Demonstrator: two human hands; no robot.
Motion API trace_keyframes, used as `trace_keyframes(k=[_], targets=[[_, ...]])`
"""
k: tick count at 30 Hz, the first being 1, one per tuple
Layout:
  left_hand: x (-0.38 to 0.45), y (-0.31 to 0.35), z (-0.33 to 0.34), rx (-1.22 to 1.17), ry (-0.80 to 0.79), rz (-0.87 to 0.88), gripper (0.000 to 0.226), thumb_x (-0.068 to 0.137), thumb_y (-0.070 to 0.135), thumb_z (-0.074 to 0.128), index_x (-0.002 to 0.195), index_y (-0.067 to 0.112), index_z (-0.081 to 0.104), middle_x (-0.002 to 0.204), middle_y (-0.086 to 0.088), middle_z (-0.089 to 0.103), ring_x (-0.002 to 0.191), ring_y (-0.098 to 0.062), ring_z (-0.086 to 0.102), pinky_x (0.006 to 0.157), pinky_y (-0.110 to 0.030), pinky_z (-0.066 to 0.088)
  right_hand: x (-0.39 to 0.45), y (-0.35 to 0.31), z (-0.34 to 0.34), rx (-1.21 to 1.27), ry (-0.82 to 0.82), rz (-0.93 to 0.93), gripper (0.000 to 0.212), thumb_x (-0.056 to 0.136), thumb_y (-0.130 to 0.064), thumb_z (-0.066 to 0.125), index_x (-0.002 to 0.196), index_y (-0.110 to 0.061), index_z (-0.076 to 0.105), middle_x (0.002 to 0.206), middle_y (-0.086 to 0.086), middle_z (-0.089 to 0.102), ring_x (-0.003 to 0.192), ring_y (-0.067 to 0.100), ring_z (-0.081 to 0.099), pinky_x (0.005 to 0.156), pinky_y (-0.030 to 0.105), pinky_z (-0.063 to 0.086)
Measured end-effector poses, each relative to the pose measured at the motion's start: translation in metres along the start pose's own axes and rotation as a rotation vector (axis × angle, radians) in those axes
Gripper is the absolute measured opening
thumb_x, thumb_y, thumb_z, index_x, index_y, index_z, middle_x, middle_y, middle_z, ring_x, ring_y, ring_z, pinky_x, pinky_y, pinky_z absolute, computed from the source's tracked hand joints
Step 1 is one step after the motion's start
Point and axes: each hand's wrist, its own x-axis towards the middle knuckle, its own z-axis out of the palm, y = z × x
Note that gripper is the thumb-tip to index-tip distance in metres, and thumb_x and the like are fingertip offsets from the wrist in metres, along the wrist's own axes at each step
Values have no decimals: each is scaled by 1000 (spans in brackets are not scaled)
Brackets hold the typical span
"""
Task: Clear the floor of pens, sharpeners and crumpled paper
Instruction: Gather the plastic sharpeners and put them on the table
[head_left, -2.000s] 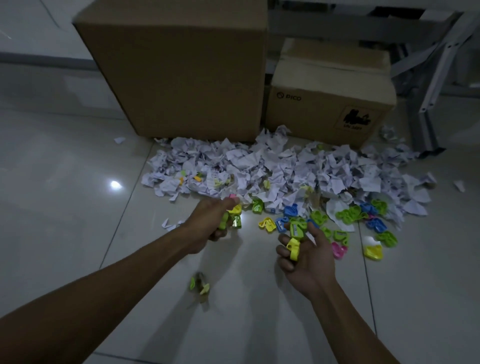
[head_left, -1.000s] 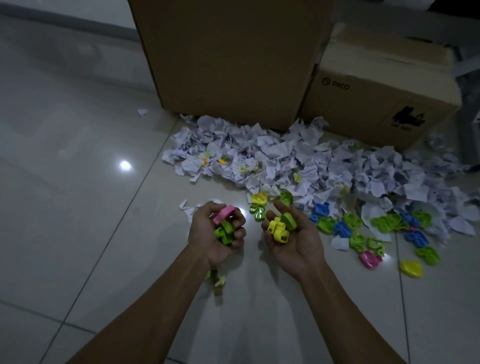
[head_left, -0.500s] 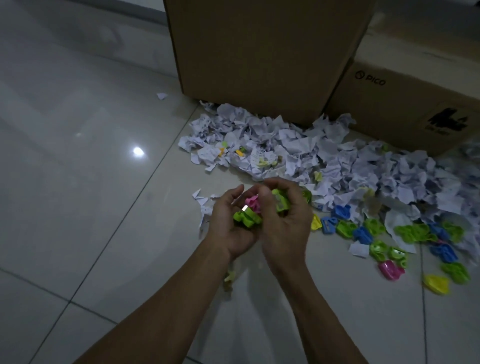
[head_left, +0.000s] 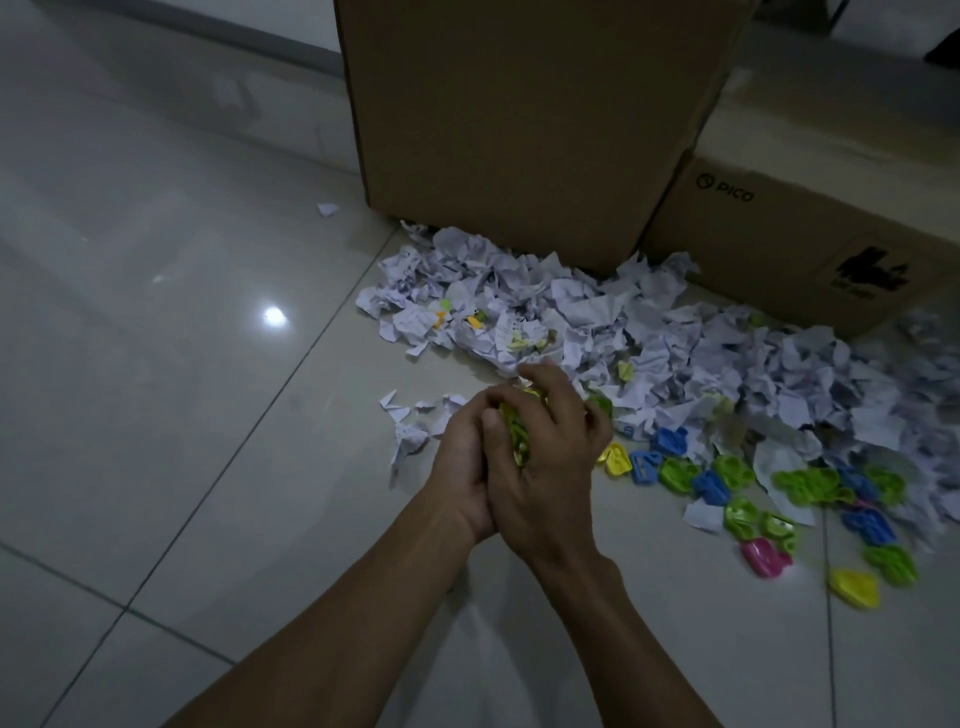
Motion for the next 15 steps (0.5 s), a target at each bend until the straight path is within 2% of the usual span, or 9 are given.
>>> trace_keyframes(k=[2, 4, 6, 8, 10, 12, 15], targets=[[0, 1, -5, 17, 10, -34, 41, 92, 35, 48, 117, 8, 64, 113, -12, 67, 105, -25, 65, 92, -32, 52, -2, 0, -2, -68, 51, 4, 33, 90, -28, 51, 117, -18, 67, 135, 5, 54, 136, 26, 40, 110, 56, 22], [-1, 2, -3, 22, 45, -51, 39, 93, 36, 49, 118, 10, 64, 109, -11, 69, 99, -25, 68, 86, -33, 55, -2, 1, -4, -49, 99, 66, 27, 95, -26, 48, 116, -21, 65, 136, 1, 54, 140, 20, 36, 110, 53, 22], [-4, 2, -2, 9, 53, -56, 38, 89, 34, 54, 113, 8, 67, 102, -11, 71, 88, -26, 71, 79, -35, 58, -1, 1, -5, -7, 94, 99, 32, 97, -32, 42, 119, -22, 63, 135, -1, 54, 140, 15, 35, 109, 51, 24], [-6, 1, -1, -4, 48, -52, 44, 85, 33, 56, 120, 8, 65, 112, -14, 69, 95, -28, 69, 81, -38, 57, -2, 5, -6, 58, 62, 119, 37, 97, -37, 38, 123, -23, 60, 137, -3, 52, 140, 11, 33, 112, 46, 22], [-6, 1, -3, -25, 46, -61, 49, 84, 33, 56, 126, 8, 60, 126, -16, 62, 108, -30, 62, 86, -43, 54, -1, 5, -11, 165, 65, 144, 38, 97, -38, 38, 124, -23, 60, 134, -4, 53, 136, 9, 37, 112, 38, 28], [-5, 1, -4, -67, 48, -57, 49, 82, 31, 56, 125, 7, 60, 127, -19, 60, 106, -34, 62, 85, -48, 53, 1, 9, -16, 295, 122, 186, 35, 99, -37, 39, 121, -20, 61, 124, -4, 57, 124, 7, 47, 102, 25, 37], [-5, 7, -8, -165, 60, -16, 39, 83, 26, 56, 110, -1, 65, 110, -30, 65, 87, -43, 68, 77, -57, 53, 4, 25, -24, 352, 250, 386, 26, 99, -31, 47, 112, -18, 65, 108, -4, 64, 104, 6, 59, 83, 11, 44]])
